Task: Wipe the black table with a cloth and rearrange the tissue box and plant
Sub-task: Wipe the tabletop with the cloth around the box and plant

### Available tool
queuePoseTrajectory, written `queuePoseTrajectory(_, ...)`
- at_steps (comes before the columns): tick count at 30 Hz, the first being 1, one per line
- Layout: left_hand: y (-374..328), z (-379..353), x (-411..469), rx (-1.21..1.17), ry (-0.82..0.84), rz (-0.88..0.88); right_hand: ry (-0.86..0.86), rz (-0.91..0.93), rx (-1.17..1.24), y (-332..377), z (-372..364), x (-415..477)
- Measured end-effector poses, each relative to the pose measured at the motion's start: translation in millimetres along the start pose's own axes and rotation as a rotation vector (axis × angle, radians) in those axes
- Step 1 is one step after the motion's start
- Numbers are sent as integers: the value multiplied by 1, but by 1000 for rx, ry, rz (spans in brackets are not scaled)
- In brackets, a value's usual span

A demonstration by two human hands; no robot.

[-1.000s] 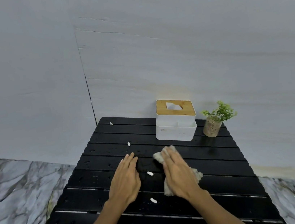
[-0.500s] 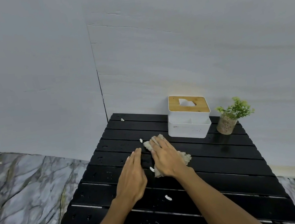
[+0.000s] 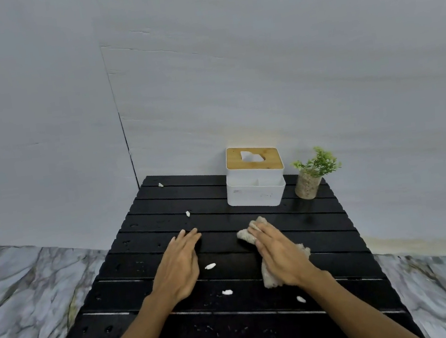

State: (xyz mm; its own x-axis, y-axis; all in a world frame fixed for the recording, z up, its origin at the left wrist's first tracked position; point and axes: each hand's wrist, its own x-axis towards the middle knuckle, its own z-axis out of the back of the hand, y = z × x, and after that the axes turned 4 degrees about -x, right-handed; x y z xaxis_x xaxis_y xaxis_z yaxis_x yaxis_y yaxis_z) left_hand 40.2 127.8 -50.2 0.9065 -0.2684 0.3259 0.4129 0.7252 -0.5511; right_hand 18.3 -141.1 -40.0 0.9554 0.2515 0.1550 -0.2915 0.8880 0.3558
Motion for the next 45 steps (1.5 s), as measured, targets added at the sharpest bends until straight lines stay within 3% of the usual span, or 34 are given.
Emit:
queuePoseTrajectory(4, -4, 1, -1, -126, 19, 158, -71, -207, -65, -18, -5, 15)
queuePoseTrajectory(14, -2, 11, -2, -214, 56, 167, 193, 285, 12, 76, -19, 12)
queuePoseTrajectory(18, -2, 8, -3, -177, 87, 166, 249, 351, 119, 75, -7, -21)
queuePoseTrajectory(20, -4, 7, -4, -165, 82, 165, 209, 294, 210, 64, -1, -32)
queuePoseTrajectory(23, -5, 2, -2, -59, 27, 32, 30, 81, 229, 35, 13, -32)
queuePoseTrajectory(26, -7, -6, 1, 32, 33, -4, -63, -230, 98, 1, 22, -19)
queuePoseTrajectory(29, -16, -15, 5, 65, 95, -19, -60, -376, -166, -15, 18, -10)
queuePoseTrajectory(37, -41, -35, 24, 14, 157, -40, -21, -347, -245, 0, 5, -11)
queuePoseTrajectory(45, -73, -50, 40, 12, 145, -141, -51, -549, -272, -69, 36, -28)
